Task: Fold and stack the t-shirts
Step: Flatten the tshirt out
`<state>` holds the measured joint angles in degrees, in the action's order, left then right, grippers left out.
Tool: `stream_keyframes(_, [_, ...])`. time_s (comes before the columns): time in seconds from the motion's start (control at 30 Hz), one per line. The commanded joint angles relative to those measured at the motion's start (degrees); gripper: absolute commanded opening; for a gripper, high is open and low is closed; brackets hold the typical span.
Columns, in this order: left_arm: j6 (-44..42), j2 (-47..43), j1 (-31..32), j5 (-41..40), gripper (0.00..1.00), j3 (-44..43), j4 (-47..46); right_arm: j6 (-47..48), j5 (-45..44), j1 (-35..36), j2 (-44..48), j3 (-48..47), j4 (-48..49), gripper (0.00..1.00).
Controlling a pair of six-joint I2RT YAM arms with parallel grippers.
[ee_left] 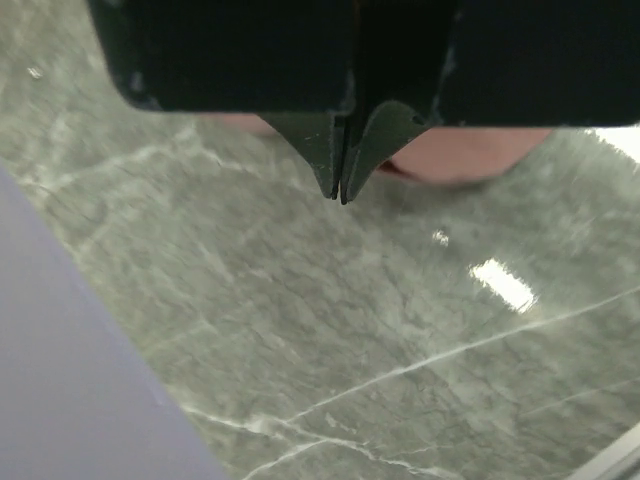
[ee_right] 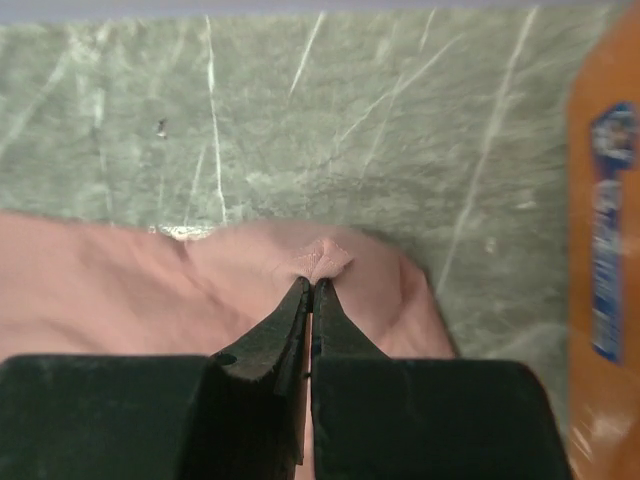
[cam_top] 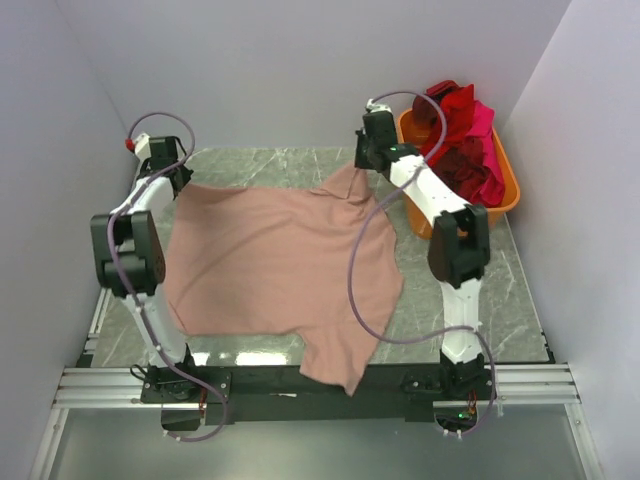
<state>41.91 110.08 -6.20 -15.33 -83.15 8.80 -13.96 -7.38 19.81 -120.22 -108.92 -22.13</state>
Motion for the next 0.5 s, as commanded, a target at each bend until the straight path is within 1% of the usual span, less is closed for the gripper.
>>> stream_keyframes(0.0, [-2.36, 4.86, -0.83, 1.45, 0.01, -9.03, 0.33, -1.69, 2.28, -0.56, -3.85, -10.50, -1.86, 0.00])
stream_keyframes(0.07, [-2.62, 7.25, -0.92, 0.57, 0.01, -10.88, 0.52, -2.04, 2.28, -0.65, -5.89, -13.85, -3.88, 0.00])
stream_keyframes(0.13, [-2.45, 7.78, -1.19, 0.13, 0.01, -11.06, 1.22, -2.30, 2.80, -0.65, -6.60, -14.12, -4.24, 0.00])
stream_keyframes(0.2, [-2.19, 7.52, -1.62, -0.48, 0.01, -10.54, 1.57, -2.57, 3.60, -0.65, -5.47, -12.37, -3.89, 0.00])
stream_keyframes(0.3, [-1.22, 5.24, -2.15, -0.84, 0.01, -7.99, 1.92, -3.27, 4.21, -0.65, -3.01, -10.17, -4.76, 0.00])
stream_keyframes(0.4, [0.01, 0.32, -2.68, -1.36, 0.01, -3.61, 0.70, -4.85, 4.74, -0.65, 0.93, -6.14, -5.73, 0.00])
stream_keyframes(0.43, [0.36, -2.65, -2.68, -1.63, 0.01, -0.98, 0.09, -5.37, 4.91, -0.65, 2.17, -4.82, -5.73, 0.00])
stream_keyframes(0.47, [0.80, -4.25, -2.68, -1.54, 0.01, 0.61, -1.57, -6.42, 5.35, -0.57, 3.32, -2.20, -5.82, 0.00])
